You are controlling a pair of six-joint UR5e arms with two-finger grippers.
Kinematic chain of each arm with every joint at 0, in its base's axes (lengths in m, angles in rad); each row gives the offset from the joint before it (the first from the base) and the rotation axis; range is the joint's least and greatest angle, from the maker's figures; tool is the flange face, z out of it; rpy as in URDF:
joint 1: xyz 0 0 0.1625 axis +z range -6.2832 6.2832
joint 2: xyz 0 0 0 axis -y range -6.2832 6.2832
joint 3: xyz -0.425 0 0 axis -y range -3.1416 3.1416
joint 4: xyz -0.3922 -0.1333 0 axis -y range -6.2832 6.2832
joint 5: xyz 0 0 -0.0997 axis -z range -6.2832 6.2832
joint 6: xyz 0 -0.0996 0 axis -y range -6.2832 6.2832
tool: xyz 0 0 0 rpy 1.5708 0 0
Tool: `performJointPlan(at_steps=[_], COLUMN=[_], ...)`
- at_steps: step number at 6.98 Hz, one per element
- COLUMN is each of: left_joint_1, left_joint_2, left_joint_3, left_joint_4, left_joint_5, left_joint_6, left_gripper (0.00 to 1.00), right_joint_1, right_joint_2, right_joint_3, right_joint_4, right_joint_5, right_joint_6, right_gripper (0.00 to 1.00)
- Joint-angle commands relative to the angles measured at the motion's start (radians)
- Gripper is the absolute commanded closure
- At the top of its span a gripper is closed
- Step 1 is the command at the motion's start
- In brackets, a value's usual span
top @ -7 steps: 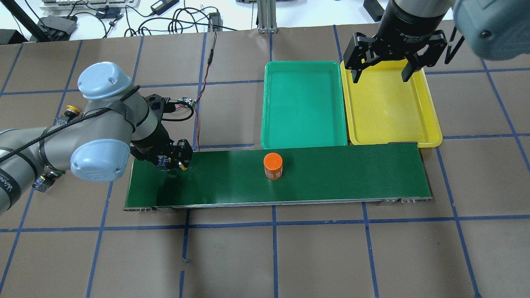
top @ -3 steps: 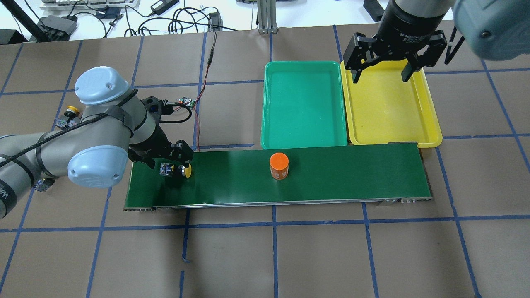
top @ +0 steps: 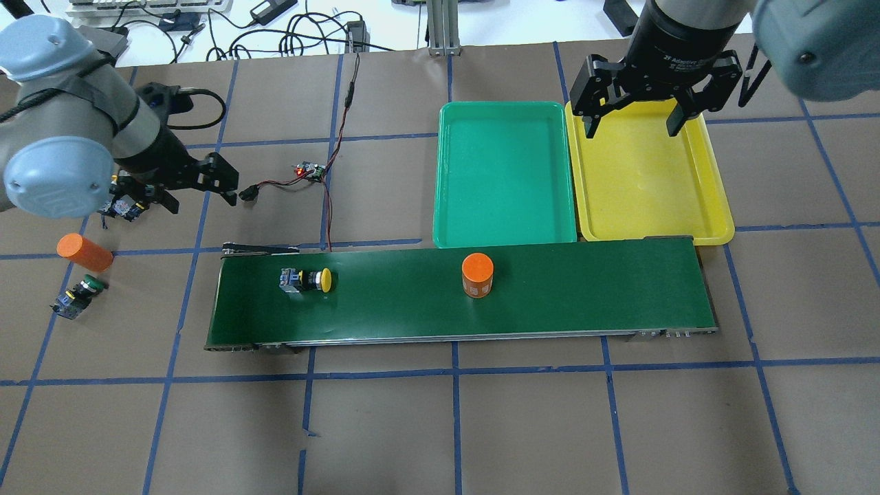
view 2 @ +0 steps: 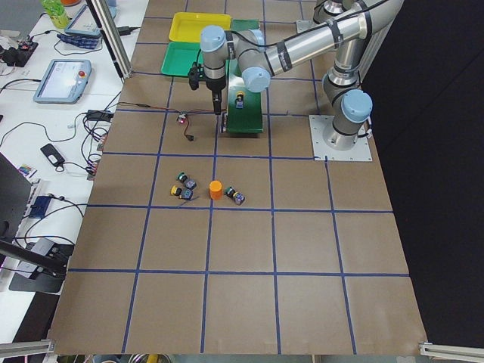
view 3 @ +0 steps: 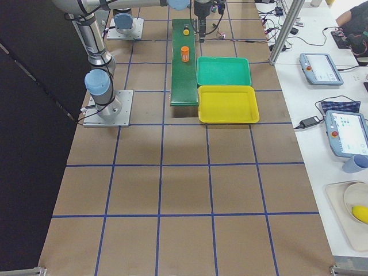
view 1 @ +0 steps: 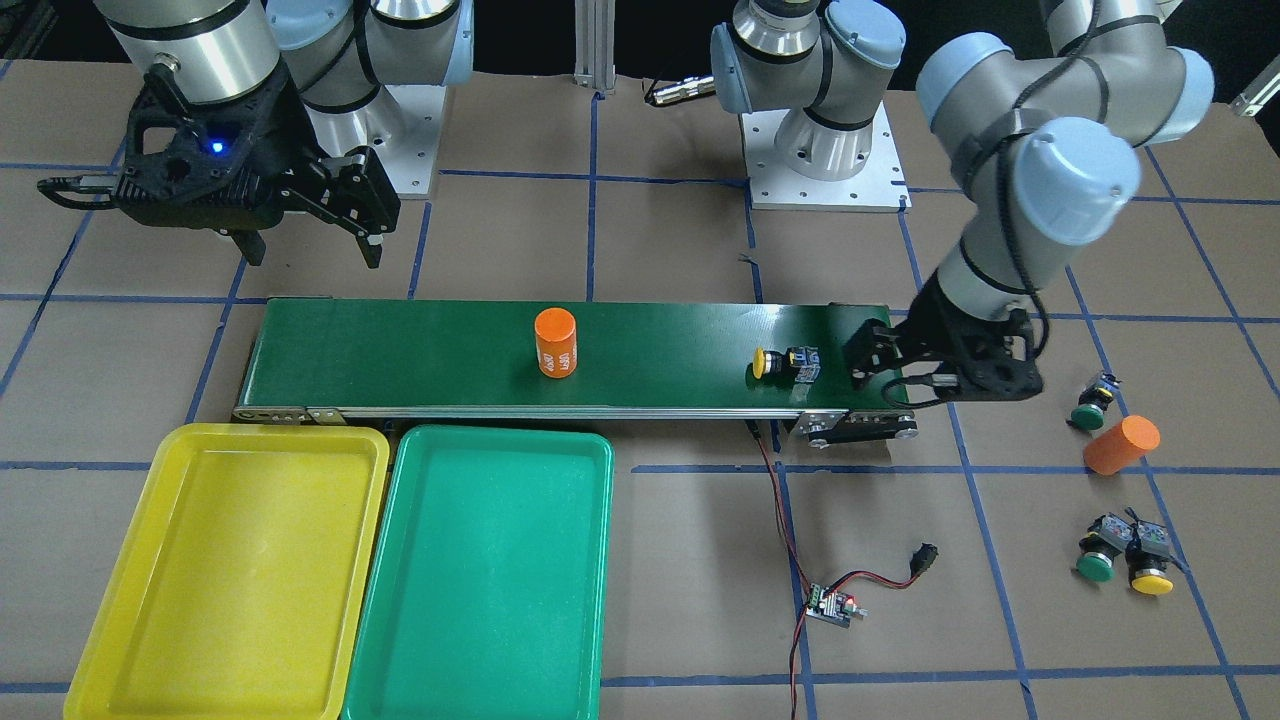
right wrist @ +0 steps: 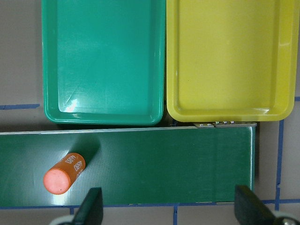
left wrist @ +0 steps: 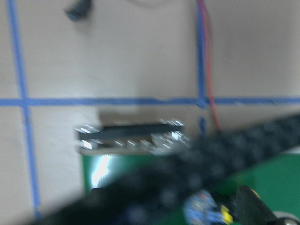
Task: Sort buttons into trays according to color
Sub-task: 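Move the left gripper back and grasp the second orange cylinder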
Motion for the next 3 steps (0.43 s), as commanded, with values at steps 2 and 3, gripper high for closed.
performJointPlan(at_steps=[2,3], left_joint_1=[0.267,0.342], left_joint_2=[-0.207,-0.245], left_joint_3=[0.195,0.217], left_joint_4=[0.065,0.065], left_joint_5=[0.058,0.047], left_joint_6=[0.407,0.515], left_gripper=[0.00,0.00], right_joint_1=[0.000,0.000], right_joint_2=[0.000,0.000], right_joint_3=[0.000,0.000], right_joint_4=[0.000,0.000], right_joint_5=[0.000,0.000], right_joint_6=[0.000,0.000], right_gripper=[0.00,0.00])
